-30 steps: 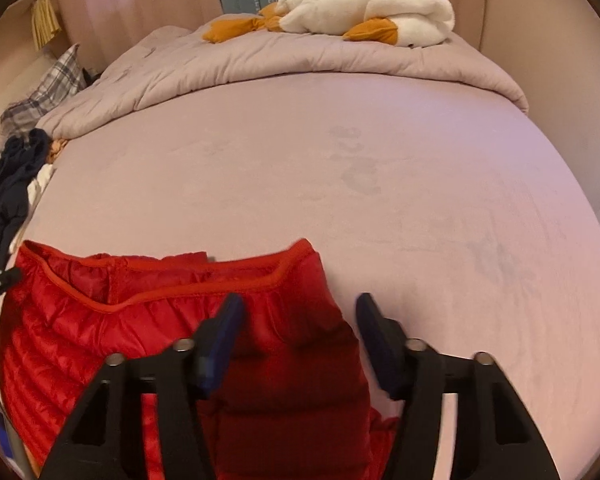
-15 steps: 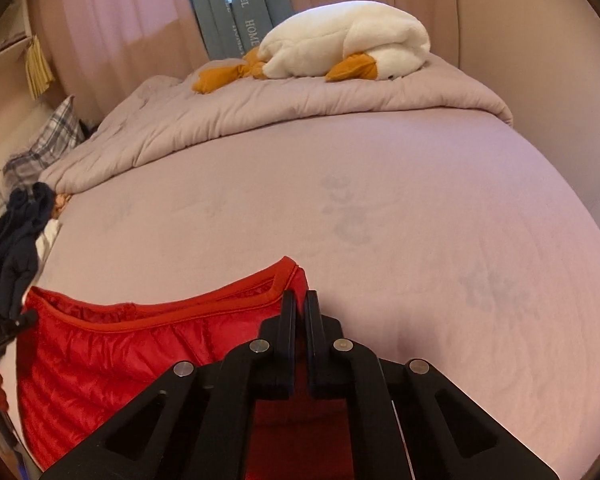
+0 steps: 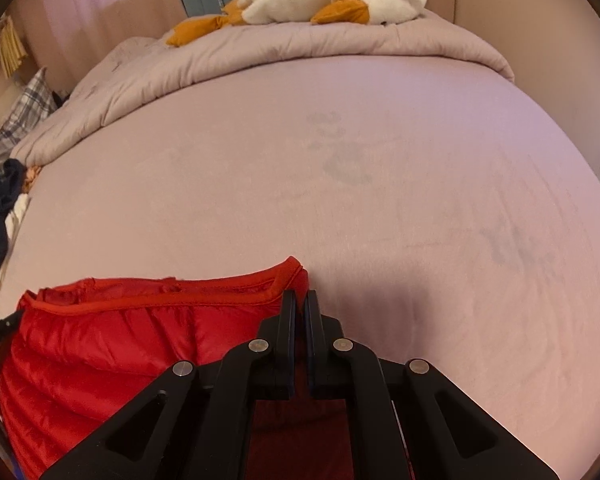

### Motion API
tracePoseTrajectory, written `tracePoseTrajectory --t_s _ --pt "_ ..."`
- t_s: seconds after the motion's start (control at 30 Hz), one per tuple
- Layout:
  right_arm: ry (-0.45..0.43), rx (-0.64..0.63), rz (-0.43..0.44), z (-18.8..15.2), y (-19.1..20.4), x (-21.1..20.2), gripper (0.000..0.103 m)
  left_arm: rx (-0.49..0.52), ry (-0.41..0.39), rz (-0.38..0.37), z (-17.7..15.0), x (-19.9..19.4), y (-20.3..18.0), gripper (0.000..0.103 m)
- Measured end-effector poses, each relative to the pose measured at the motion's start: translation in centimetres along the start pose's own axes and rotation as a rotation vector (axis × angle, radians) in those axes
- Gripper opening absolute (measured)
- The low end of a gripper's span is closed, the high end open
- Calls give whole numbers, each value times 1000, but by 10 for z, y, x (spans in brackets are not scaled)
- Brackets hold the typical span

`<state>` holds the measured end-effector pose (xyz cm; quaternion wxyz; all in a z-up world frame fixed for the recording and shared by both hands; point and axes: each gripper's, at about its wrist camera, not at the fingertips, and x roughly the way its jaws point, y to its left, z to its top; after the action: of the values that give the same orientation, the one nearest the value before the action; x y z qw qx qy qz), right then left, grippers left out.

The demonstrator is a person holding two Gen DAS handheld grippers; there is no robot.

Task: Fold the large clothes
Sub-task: 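Lower the folded hem onto the jacket and release both tools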

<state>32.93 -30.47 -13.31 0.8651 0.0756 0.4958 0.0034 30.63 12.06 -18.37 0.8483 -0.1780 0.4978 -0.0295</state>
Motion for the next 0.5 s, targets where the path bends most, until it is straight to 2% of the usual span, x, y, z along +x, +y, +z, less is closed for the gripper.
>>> tracePoseTrajectory --t_s 0.27,0.4,0.5 --pt "24 -8 -20 -3 3 3 4 -9 8 11 -2 5 0 18" --pt "20 -14 -33 -5 5 1 4 -30 -13 42 -4 -1 1 28" --pt "4 -17 -48 -7 6 -5 4 -50 -37 35 -9 -12 4 29"
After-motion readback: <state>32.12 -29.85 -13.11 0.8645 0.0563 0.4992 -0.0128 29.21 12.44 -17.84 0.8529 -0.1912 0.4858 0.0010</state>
